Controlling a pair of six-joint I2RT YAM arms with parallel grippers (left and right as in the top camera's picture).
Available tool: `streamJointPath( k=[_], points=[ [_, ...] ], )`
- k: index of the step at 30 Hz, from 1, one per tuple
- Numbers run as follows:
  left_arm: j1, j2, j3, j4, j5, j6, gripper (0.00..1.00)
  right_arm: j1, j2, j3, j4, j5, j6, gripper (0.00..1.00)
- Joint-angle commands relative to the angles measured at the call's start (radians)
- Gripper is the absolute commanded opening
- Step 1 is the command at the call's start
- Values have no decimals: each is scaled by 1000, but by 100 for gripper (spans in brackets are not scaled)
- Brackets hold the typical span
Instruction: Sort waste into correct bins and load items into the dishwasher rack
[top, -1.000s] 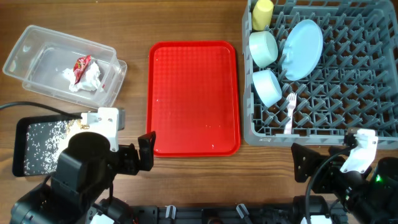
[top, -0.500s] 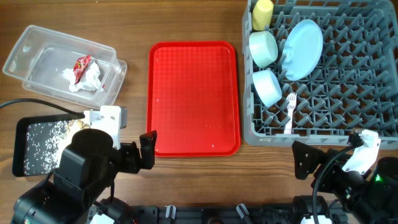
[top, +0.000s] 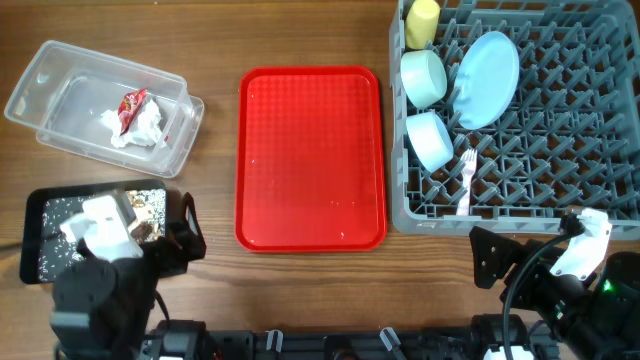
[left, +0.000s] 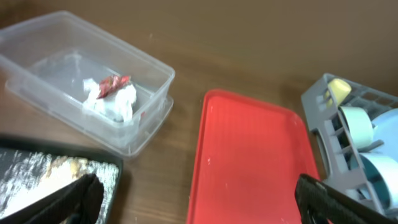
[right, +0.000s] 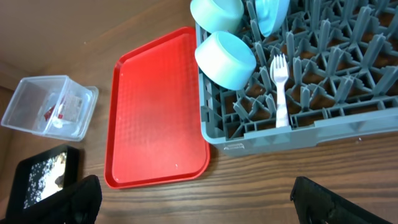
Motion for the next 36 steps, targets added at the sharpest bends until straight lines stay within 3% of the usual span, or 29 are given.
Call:
streamJointPath(
  k=[1, 13, 23, 36],
  points=[
    [60, -157, -192, 106, 89, 141, 100, -3, -7, -2, 0, -9, 8, 100],
    [99, -405, -643, 354, 265, 138, 100, -3, -7, -2, 0, -10, 8, 100],
    [99, -405, -740, 367, 283, 134, 100, -3, -7, -2, 0, -10, 8, 100],
    [98, -405, -740, 380, 286, 131, 100, -3, -7, -2, 0, -10, 8, 100]
  ],
)
